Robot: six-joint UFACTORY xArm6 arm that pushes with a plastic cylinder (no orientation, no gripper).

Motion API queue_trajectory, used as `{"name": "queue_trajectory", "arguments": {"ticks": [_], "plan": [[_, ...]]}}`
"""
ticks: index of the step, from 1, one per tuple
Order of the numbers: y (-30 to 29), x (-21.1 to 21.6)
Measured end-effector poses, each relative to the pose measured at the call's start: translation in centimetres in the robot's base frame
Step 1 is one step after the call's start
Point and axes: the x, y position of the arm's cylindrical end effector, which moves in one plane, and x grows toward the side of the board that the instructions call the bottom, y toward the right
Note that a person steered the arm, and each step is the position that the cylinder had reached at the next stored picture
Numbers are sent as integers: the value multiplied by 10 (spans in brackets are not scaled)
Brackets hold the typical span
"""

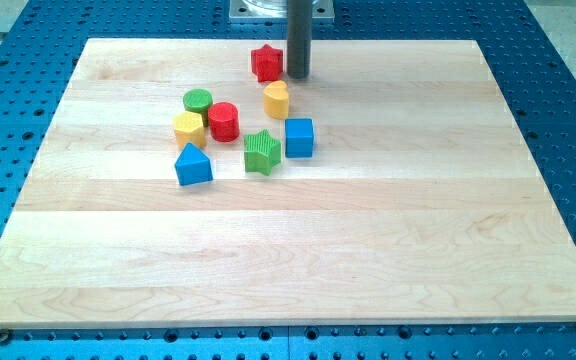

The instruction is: Push the red star diagonally top left to the yellow heart

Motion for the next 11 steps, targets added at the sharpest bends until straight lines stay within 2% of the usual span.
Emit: {"name": "queue_trajectory", "arguments": {"ticks": [1,2,3,4,5,6,7,8,9,10,11], "plan": [[-13,0],[-71,-3],[-94,-3],[-73,-6],[-34,-70],[-61,-70],[-101,-22],[-141,3],[-141,3],[-125,-16],[-155,-61]]}}
